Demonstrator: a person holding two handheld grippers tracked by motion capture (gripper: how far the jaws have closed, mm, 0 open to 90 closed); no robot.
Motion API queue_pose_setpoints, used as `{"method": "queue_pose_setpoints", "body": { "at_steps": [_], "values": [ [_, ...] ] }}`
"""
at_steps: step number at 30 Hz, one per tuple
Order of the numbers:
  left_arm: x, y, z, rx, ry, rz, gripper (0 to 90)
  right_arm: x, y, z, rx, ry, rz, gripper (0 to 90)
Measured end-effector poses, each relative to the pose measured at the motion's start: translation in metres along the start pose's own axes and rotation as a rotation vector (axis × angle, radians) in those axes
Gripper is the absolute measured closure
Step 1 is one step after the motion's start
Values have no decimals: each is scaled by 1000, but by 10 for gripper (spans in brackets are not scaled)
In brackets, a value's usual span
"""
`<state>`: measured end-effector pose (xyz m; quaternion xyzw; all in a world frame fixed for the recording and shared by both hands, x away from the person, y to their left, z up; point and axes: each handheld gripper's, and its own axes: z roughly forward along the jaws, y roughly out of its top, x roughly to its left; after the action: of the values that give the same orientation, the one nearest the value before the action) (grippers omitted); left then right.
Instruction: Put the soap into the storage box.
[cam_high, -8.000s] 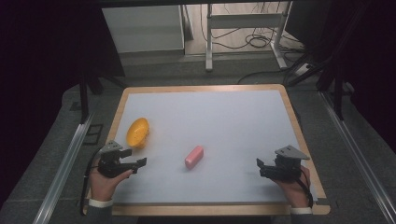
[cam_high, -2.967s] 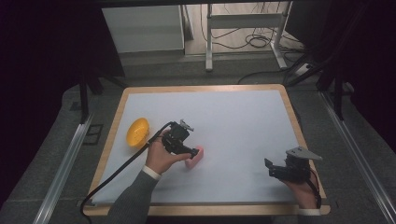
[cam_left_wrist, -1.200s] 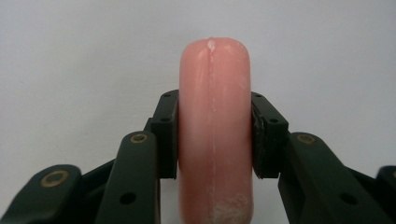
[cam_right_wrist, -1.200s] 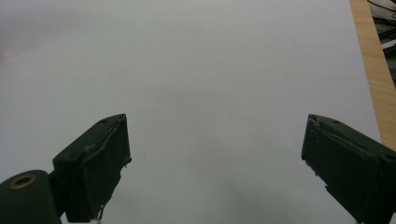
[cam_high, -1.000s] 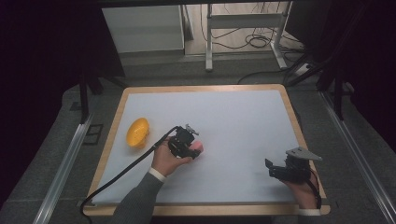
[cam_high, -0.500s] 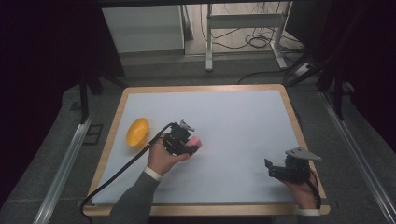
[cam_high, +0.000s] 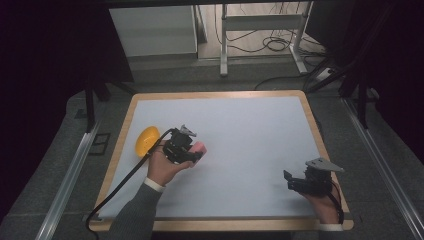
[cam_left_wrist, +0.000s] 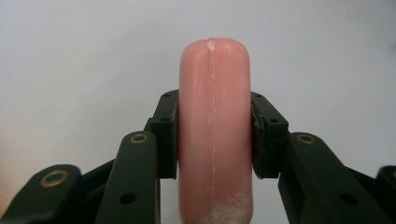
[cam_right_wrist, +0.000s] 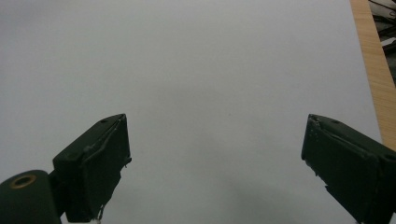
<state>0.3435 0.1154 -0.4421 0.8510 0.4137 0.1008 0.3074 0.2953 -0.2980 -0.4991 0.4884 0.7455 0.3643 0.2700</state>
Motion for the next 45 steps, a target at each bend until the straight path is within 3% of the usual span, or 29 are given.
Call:
{"method": "queue_pose_setpoints", "body": {
  "at_steps": [25,38,43,45],
  "values": [
    [18,2,-28,-57,43,-29,602,1,1,1,2,-1,-2,77],
    [34,-5,-41,-85,84,-59,603,0,1,0,0,-2,1,80],
    [44,-5,-50,-90,64,-87,603,-1,3,-4,-15,5,18,80],
    [49,-7,-56,-98,83,-92,603,-1,3,-6,-25,4,15,82]
  ]
}}
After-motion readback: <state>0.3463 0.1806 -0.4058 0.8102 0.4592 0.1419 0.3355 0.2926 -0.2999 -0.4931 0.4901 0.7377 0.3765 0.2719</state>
